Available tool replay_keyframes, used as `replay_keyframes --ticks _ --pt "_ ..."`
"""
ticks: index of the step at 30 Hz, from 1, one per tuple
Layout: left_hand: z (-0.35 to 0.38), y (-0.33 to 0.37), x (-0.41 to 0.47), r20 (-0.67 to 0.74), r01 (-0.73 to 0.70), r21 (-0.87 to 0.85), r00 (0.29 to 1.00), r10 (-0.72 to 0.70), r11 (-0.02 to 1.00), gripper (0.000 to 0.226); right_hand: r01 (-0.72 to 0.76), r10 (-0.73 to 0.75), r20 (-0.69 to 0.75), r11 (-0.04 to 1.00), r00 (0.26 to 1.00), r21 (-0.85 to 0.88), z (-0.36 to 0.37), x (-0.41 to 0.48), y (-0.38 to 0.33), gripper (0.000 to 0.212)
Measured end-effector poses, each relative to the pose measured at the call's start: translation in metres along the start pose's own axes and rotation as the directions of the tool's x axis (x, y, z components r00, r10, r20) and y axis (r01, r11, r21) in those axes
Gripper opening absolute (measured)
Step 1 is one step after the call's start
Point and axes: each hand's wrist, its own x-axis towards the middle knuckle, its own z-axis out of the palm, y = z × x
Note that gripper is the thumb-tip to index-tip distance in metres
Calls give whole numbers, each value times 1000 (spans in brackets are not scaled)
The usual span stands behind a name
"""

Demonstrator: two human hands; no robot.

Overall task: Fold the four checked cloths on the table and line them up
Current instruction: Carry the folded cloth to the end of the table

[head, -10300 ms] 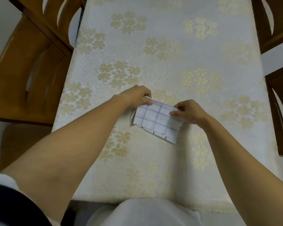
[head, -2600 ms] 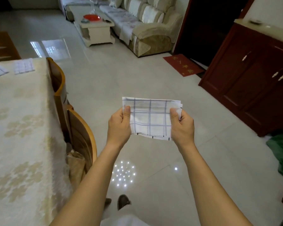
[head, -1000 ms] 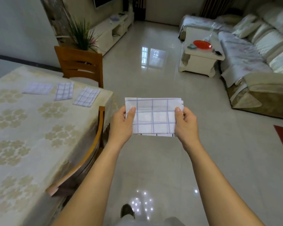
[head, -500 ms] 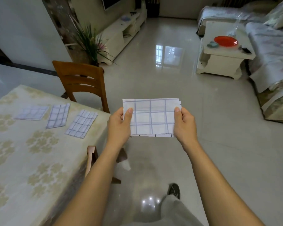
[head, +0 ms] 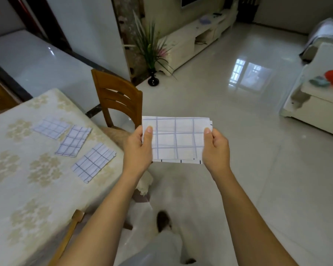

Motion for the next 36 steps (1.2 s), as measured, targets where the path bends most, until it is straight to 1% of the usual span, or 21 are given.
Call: replay_keyframes --ticks 3,6,8,10,12,14,16,20,24,27,31,34,36 --pt "21 -15 45 -28 8 16 1000 -7 1000 33 22 -22 25 1000 999 -12 14 56 5 37" --pt "41 -20 99 -62 4 -8 998 -5 1000 24 71 -69 52 996 996 -49 26 116 -2 36" --pt "51 -22 139 -85 4 -14 996 -5 1000 22 94 -89 83 994 993 -52 35 155 -14 35" --pt "55 -22 181 -101 -15 -10 995 13 1000 26 124 -119 94 991 989 -56 47 196 -28 34" --pt "56 -19 221 -104 -28 -11 994 26 1000 25 161 -154 98 985 983 -61 64 234 -40 32" --pt "53 -17 254 -122 -42 -26 992 38 999 22 182 -176 103 982 979 -49 86 266 -43 31" --pt "49 -21 281 -152 -45 -18 987 42 999 24 178 -173 111 983 979 -33 108 293 -40 30" --pt "51 -43 330 -198 23 9 980 -21 1000 29 208 -197 195 977 961 -39 150 351 -28 31" --pt "57 -56 390 -315 36 50 949 -18 998 31 243 -218 312 969 925 -44 193 425 -26 34" --pt "71 -64 438 -379 51 85 925 -15 995 32 266 -246 367 964 897 -3 221 481 -20 36" --pt "91 -62 505 -456 93 130 889 -24 987 34 232 -214 458 972 863 16 245 557 -22 34" --pt "95 -48 553 -515 100 113 857 -28 989 34 258 -255 507 964 823 66 265 613 -43 37" --pt "94 -45 578 -570 109 92 821 -37 990 33 274 -280 547 957 789 96 285 642 -56 32"
